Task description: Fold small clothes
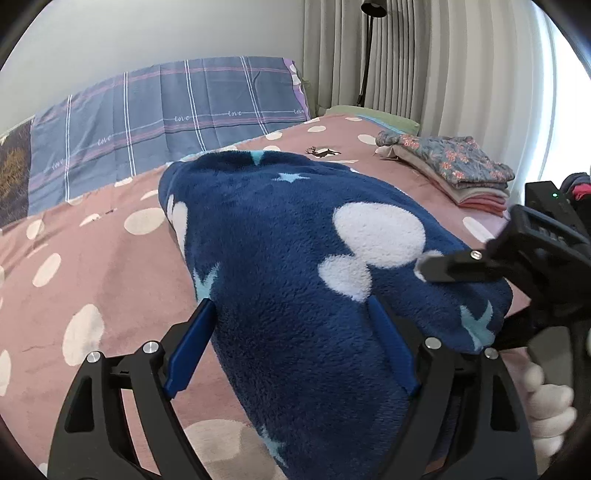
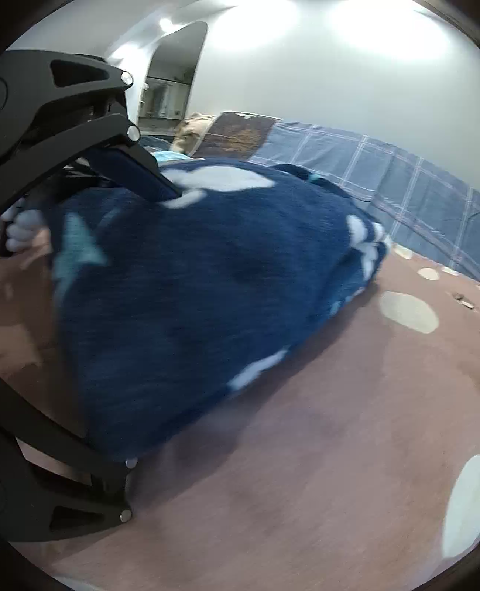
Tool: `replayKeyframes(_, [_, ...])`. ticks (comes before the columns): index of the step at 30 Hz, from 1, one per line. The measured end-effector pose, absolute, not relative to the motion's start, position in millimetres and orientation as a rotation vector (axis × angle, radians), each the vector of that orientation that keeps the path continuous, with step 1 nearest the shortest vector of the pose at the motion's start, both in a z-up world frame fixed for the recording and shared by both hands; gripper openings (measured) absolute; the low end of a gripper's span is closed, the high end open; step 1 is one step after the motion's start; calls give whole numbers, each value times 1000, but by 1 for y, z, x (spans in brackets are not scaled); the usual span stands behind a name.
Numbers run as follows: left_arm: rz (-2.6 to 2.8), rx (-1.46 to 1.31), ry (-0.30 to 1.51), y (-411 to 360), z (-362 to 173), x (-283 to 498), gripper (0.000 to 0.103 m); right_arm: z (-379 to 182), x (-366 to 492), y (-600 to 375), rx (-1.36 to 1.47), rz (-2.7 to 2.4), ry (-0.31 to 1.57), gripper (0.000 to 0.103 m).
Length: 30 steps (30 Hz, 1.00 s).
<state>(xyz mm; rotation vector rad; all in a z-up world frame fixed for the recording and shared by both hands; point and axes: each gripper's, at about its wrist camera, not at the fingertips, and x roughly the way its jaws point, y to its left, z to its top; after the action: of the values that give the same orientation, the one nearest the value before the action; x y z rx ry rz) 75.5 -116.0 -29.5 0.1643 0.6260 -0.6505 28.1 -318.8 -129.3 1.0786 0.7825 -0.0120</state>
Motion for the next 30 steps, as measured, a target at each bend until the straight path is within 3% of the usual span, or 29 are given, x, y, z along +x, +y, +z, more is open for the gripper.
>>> replayKeyframes(5, [-705, 66, 663, -102, -17, 87, 89, -128, 24, -315, 1011, -9, 733, 96])
replayKeyframes(10, [-611, -137, 647, -67, 1, 163, 98, -130, 18, -320, 1007, 39, 740, 93])
replayKeyframes(18, [-722, -501, 992, -82, -80, 314, 98, -131, 22, -319, 999, 59, 752, 95])
replayKeyframes(19, [-743, -516, 988, -87, -83, 317, 90, -132, 22, -321, 1007, 62, 755, 95])
replayKeyframes(20, [-779, -502, 965, -94, -82, 317, 74, -132, 23, -324, 1019, 64, 758, 95])
replayKeyframes(21, [-790, -469, 943, -101, -79, 312, 72, -131, 24, -326, 1022, 65, 758, 93])
replayKeyframes(23, [-792, -416, 894, -105, -68, 306, 57, -127, 28, -328, 997, 69, 746, 82])
replayKeyframes(27, [-727, -275, 766, -105, -33, 293, 52, -85, 36, -326, 847, 116, 675, 58])
replayKeyframes(30, [-676, -243, 668, -89, 1, 293, 51, -36, 57, -318, 677, 148, 568, 57])
